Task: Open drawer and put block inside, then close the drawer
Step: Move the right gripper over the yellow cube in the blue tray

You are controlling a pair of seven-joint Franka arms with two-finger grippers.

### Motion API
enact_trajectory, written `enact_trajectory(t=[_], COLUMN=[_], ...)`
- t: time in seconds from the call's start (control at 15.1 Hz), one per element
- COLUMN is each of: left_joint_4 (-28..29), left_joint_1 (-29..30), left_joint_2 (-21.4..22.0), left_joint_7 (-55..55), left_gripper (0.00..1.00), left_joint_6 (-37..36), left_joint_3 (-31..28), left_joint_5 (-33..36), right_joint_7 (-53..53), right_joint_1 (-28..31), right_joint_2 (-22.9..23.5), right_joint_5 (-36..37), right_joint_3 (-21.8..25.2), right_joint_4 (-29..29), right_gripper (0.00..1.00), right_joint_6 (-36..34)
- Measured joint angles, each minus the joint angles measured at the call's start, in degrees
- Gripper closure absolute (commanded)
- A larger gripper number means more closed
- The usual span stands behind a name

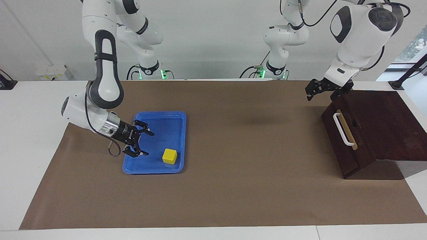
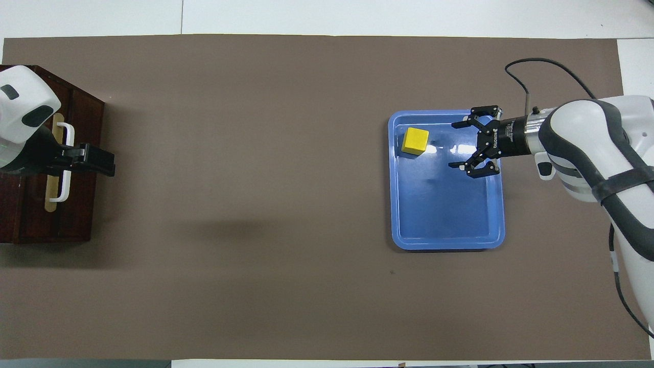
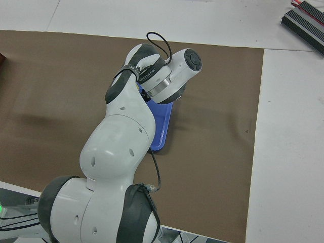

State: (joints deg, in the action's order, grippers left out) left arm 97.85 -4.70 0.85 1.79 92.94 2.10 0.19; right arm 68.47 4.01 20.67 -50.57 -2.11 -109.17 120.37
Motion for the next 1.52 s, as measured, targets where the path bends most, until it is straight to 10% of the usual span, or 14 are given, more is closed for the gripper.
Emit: enact_trajectory(t=[1.52], left_joint_4=[0.0], left_joint_1=[0.0], left_joint_2=[0.0], left_joint_7=[0.01], left_gripper=[0.0], left_joint_6=[0.0], left_joint_3=[0.0], left_joint_5=[0.0], right_joint_7=[-6.79], right_joint_1=[-6.19], right_joint_2=[1.14], right_joint_5=[-5.33], right_joint_3=[-0.34], right_joint_4=[-3.82], right_gripper=[0.0], right_joint_6=[12.73])
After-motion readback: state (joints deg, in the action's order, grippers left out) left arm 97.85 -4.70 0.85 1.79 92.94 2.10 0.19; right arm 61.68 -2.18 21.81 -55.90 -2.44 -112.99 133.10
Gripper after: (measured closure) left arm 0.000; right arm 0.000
